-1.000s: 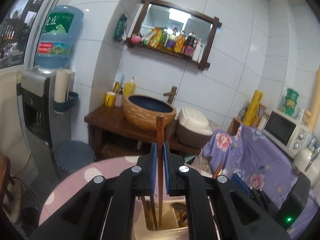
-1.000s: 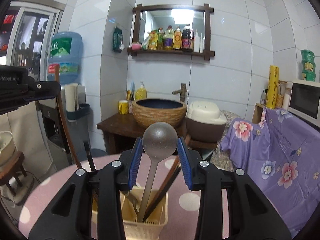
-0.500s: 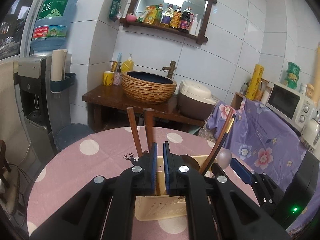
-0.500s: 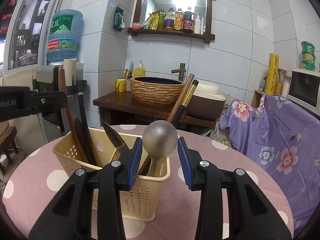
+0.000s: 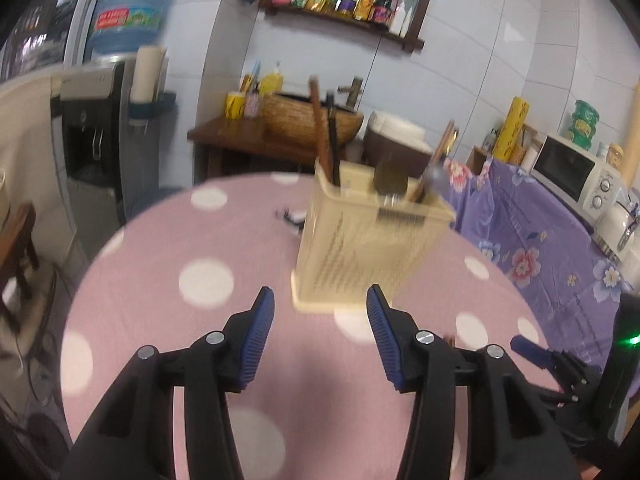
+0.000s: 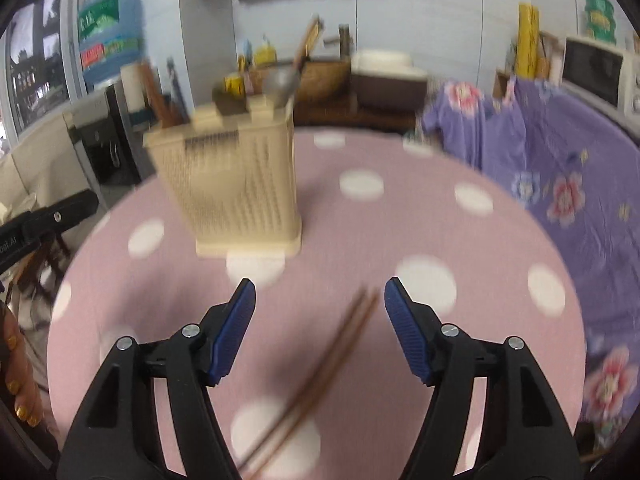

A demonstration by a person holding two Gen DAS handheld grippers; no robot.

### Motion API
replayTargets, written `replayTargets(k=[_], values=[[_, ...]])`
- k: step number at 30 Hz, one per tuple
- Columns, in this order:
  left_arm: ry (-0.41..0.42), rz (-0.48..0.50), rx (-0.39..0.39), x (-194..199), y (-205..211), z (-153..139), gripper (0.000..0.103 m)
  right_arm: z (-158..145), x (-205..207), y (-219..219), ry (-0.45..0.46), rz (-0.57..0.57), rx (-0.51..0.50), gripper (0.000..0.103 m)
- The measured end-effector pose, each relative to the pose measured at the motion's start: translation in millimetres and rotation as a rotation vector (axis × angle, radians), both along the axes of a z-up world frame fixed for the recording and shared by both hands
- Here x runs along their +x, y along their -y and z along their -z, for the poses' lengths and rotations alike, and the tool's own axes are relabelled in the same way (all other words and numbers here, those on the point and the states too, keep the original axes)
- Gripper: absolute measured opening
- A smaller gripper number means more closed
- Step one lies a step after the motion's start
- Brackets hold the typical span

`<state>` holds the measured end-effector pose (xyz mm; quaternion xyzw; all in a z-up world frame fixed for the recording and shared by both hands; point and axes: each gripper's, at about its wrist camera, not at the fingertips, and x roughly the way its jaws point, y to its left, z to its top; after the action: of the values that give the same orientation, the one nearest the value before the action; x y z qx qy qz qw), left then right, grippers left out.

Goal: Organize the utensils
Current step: 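Move both open tools back over the last two brown chopsticks, then grasp a brown chopstick with the right tool while the left tool moves to the other chopstick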

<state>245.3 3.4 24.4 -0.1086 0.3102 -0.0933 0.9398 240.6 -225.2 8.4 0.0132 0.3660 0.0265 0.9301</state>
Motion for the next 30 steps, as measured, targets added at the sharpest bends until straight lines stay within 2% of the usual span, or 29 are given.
replayTargets(k=[5,10,17,23,30], values=[[-0.043,0.012,0.042,-21,8,24,0.048,47,-40,-16,-0.107,0.015,-0.074,0.067],[-0.064,0.054,0.036,-27,17,30,0.049,67,-53,-10,-0.157,0.074,-0.046,0.067],[-0.070,0.069,0.024,-33,23,34,0.049,71,-50,-9,-0.183,0.082,-0.016,0.067],[-0.092,0.069,0.027,-33,25,41,0.049,73,-47,-11,-0.204,0.079,-0.039,0.067],[-0.139,0.128,0.040,-28,41,50,0.049,72,-52,39,-0.222,0.180,-0.055,0.064]])
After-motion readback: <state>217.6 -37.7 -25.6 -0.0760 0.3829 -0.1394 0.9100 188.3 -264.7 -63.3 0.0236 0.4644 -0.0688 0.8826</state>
